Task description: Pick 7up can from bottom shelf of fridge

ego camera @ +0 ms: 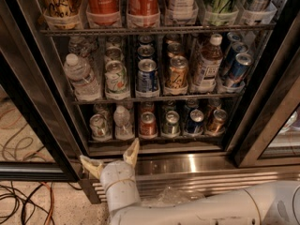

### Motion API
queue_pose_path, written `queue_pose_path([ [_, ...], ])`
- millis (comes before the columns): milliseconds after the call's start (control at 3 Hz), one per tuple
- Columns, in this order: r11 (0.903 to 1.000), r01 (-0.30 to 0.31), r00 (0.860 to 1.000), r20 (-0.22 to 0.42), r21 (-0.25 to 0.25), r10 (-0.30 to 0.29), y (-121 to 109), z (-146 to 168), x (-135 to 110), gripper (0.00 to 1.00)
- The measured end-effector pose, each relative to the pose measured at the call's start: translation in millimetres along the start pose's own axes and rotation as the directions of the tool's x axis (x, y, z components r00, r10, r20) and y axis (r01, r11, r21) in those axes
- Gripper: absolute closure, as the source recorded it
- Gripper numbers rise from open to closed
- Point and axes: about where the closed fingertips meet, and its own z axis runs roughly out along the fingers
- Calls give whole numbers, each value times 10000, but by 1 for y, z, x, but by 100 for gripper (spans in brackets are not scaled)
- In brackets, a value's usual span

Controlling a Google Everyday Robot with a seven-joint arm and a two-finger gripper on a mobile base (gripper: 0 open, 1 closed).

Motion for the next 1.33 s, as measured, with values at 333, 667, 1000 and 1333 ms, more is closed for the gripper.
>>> queue_pose_path([
  [333, 9968, -293, 9995, 138, 744, 283, -6, 29, 5, 0],
  [667, 9837, -491, 9981, 441, 1728, 421, -4, 48, 11, 0],
  [1000, 9810, -505, 9979, 497, 1872, 419, -4, 48, 9, 0],
  [1333, 9839, -679, 9973, 402, 1653, 620, 7, 47, 16, 0],
])
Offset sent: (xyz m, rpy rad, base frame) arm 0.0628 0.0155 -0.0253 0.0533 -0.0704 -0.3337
